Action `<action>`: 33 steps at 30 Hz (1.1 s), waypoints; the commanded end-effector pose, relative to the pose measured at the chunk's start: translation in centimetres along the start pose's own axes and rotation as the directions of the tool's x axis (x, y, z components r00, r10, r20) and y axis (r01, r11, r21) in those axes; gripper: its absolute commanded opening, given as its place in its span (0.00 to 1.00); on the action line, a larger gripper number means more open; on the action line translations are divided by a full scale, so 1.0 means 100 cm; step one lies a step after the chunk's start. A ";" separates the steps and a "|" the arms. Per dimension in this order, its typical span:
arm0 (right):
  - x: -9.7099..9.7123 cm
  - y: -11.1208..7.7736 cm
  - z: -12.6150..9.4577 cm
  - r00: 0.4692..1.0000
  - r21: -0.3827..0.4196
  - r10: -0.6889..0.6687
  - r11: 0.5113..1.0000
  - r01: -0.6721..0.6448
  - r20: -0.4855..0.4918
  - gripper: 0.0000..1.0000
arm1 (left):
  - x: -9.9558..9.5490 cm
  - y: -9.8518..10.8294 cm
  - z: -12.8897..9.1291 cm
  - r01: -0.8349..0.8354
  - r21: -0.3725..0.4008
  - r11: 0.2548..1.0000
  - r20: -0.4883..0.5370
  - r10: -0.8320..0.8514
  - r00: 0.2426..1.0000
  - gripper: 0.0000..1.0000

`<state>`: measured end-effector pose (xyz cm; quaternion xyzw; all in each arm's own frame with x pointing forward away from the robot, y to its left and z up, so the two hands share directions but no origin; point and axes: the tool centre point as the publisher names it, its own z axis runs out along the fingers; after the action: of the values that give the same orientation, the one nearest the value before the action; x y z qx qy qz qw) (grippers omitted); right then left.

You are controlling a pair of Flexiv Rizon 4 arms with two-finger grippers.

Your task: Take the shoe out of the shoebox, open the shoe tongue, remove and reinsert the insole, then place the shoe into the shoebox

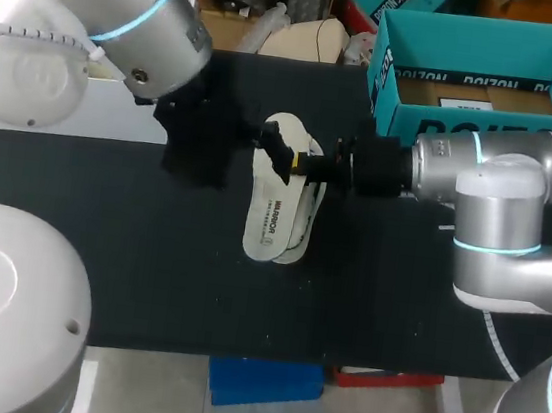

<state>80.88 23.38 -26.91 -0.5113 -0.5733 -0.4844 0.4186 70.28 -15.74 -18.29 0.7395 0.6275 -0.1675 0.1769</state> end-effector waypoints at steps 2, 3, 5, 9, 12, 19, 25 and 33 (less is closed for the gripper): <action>0.000 0.000 0.001 1.000 0.000 0.001 1.000 -0.001 0.003 0.00 | 0.000 -0.003 0.008 0.009 -0.014 1.000 -0.207 -0.012 0.978 1.00; 0.000 0.000 0.001 1.000 0.000 0.001 1.000 -0.001 0.003 0.00 | 0.001 -0.003 0.011 0.010 -0.026 1.000 -0.242 -0.016 0.970 1.00; 0.000 0.000 0.001 1.000 0.000 0.001 1.000 -0.001 0.003 0.00 | 0.002 -0.003 0.015 0.024 -0.011 1.000 -0.246 -0.026 0.969 1.00; 0.000 0.000 0.001 1.000 0.000 0.001 1.000 -0.001 0.003 0.00 | 0.003 -0.004 0.020 0.012 -0.021 1.000 -0.287 -0.017 0.958 1.00; 0.000 0.000 0.001 1.000 0.000 0.001 1.000 -0.001 0.003 0.00 | 0.004 -0.004 0.024 0.017 -0.013 1.000 -0.289 -0.020 0.957 1.00; 0.000 0.000 0.001 1.000 0.000 0.001 1.000 -0.001 0.003 0.00 | 0.005 0.000 0.033 0.016 0.001 1.000 -0.301 -0.015 0.954 1.00; 0.000 0.000 0.001 1.000 0.000 0.001 1.000 -0.001 0.003 0.00 | 0.004 0.008 0.037 0.016 0.014 1.000 -0.301 -0.011 0.954 1.00; 0.000 0.000 0.001 1.000 0.000 0.001 1.000 -0.001 0.003 0.00 | 0.002 0.036 0.033 0.015 0.012 1.000 -0.302 -0.011 0.953 1.00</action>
<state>80.88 23.39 -26.91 -0.5113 -0.5733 -0.4844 0.4186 72.70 -16.96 -21.20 0.7521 0.6514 -0.0578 0.0816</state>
